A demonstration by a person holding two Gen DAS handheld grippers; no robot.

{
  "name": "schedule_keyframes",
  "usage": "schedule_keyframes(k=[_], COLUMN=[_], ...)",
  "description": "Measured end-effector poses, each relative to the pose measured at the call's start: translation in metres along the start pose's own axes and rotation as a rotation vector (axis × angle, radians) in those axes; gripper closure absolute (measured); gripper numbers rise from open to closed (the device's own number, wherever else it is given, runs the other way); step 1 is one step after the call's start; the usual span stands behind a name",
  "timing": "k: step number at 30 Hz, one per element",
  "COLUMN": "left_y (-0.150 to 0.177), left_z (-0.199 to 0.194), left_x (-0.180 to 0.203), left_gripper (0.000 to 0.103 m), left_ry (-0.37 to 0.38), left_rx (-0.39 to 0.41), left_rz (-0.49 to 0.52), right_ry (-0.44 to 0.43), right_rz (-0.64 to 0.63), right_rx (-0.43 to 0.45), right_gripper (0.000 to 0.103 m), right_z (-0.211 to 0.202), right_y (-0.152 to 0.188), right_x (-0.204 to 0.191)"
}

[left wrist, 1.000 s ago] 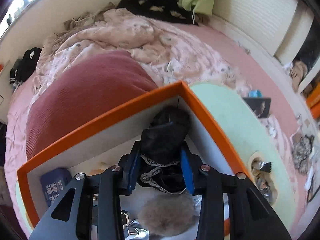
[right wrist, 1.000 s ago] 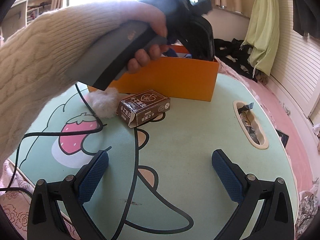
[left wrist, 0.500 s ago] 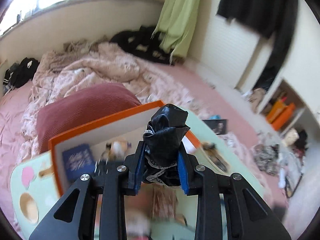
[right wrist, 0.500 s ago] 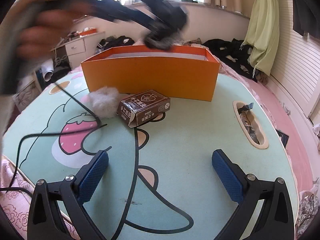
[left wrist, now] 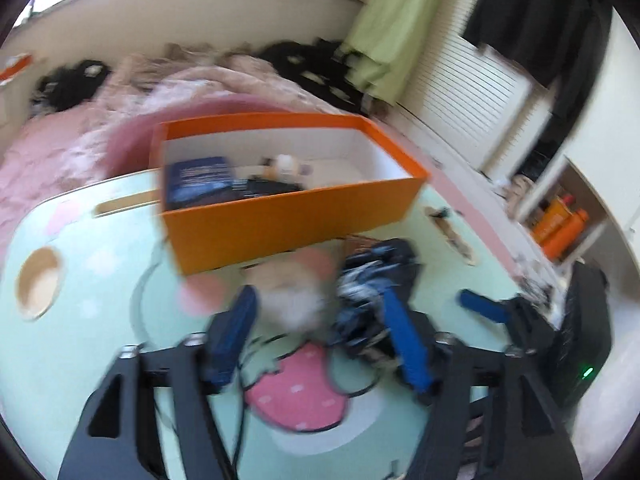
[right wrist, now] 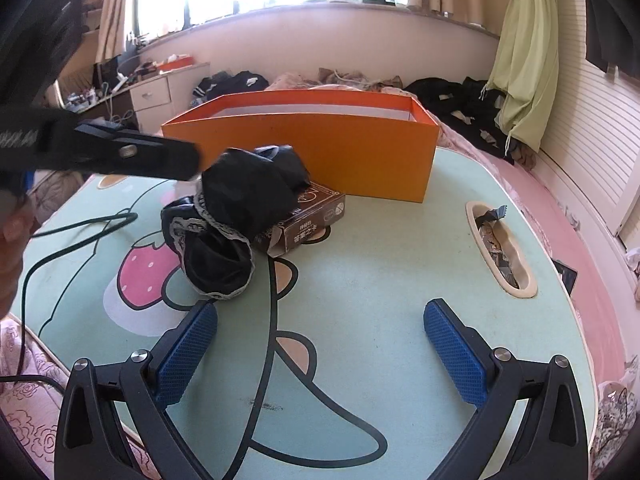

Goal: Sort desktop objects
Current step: 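Lift the black cloth out and set it beside the pompom with the left gripper, then move the right gripper over the orange box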

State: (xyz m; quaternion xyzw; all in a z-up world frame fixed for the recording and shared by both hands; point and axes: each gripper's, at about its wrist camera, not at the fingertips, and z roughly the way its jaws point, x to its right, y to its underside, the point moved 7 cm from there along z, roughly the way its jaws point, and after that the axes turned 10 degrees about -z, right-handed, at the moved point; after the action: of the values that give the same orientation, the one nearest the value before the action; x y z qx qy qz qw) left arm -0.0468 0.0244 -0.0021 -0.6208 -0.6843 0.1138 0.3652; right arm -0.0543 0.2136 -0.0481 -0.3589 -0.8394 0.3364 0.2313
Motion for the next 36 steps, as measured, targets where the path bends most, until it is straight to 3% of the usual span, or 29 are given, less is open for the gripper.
schedule_keyframes(k=[3,7,9,10,13,16,36], left_y=[0.020,0.062,0.067,0.069,0.069,0.068,0.069], left_z=[-0.006,0.007,0.008,0.008,0.012,0.011,0.012], left_x=[-0.015,-0.014,-0.008,-0.006,-0.012,-0.020,-0.017], left_gripper=[0.024,0.024,0.010,0.009,0.000,0.000,0.000], left_ry=[-0.069,-0.133,-0.208,-0.221,-0.201,-0.184,-0.185], left_rx=[0.015,-0.057,0.006,0.010,-0.017,-0.009,-0.007], left_rz=[0.018,0.098,0.189,0.205,0.169,0.127,0.127], right_ry=[0.000,-0.001,-0.001,-0.001,0.000,0.002,0.008], right_rz=[0.000,0.000,-0.001,0.001,0.003,0.001,0.008], right_rx=[0.000,0.000,0.000,0.001,0.001,0.001,0.007], right_gripper=[0.000,0.000,0.000,0.000,0.000,0.000,0.000], right_z=[0.001,0.000,0.000,0.000,0.001,0.000,-0.002], right_y=[0.000,0.000,0.001,0.001,0.001,0.001,0.002], right_x=[0.000,0.000,0.001,0.002,0.002,0.003,0.009])
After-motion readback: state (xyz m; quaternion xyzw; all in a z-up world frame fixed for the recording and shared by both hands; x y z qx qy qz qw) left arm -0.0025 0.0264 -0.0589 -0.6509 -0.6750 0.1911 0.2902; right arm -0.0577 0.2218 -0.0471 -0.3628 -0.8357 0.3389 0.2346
